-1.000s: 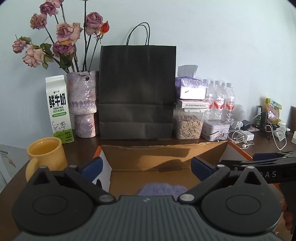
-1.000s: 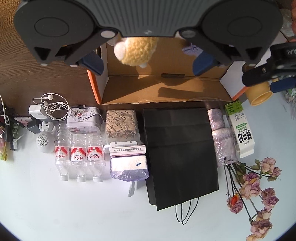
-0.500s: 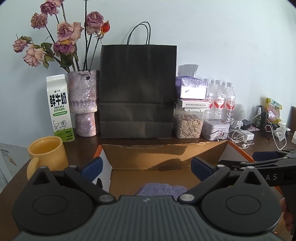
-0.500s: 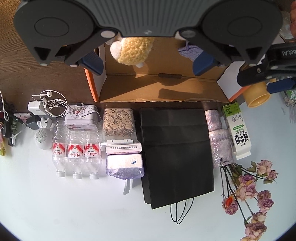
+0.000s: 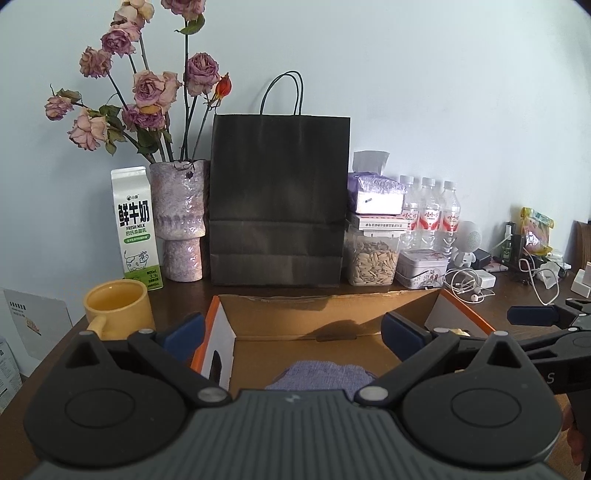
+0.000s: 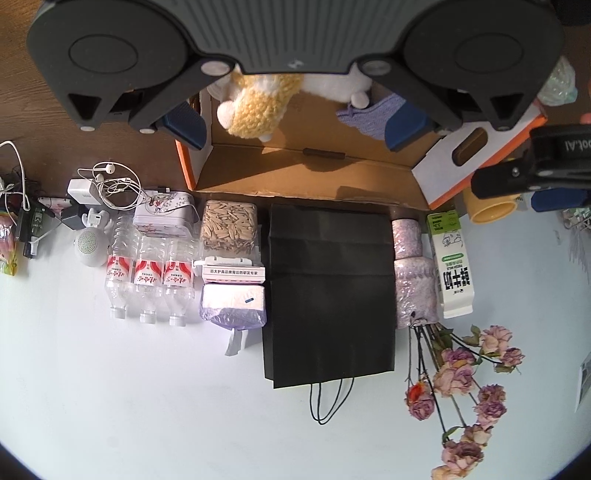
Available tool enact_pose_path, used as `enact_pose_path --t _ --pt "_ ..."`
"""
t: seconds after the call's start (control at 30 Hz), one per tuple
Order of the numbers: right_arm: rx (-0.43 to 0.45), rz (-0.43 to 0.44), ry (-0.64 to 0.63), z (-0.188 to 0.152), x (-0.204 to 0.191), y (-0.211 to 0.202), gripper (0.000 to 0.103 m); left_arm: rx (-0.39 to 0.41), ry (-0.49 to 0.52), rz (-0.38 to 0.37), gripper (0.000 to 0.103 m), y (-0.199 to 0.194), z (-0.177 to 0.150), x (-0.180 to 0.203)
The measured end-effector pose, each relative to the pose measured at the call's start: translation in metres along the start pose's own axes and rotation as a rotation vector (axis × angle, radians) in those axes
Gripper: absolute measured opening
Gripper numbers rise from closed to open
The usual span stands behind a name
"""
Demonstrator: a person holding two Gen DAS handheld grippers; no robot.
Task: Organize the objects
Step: 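Withdraw both tools from the box back over the table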
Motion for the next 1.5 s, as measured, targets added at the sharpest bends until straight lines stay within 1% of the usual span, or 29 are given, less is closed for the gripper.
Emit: enact_pose_path --t 0.37,0.6,0.9,1.23,1.5 --pt "0.018 -0.013 -0.036 -0.024 -0.010 -0.055 0.103 0.001 0.010 -0.012 0.103 -0.050 -0.011 0.004" --pt "0.010 -0.022 -0.037 -0.047 -0.011 -0.087 0.103 -0.022 0.021 -0.019 0.103 -0.081 -0.030 0.008" --pt "-0.006 -0.023 -0.046 -0.080 -0.015 -0.126 0.103 -0.055 0.017 -0.008 0.103 -0.116 -0.053 0.007" --pt "-0.044 -0.019 -0.040 -0.116 -0.008 -0.155 0.103 -0.112 -0.003 0.002 0.103 -0.142 -0.081 0.008" --pt "-0.060 -0.014 -0.015 -0.133 0.005 -0.162 0.103 -0.173 -0.038 0.017 0.103 -0.150 -0.102 0.006"
Point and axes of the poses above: each gripper's, at about its wrist camera, not at the fingertips, and y roughly the way its jaws point, x to its right, z to its top, the point moved 1 cm from there along y, roughly the way its jaws point, and after that the axes turned 8 degrees about y, right-handed, at the moved point
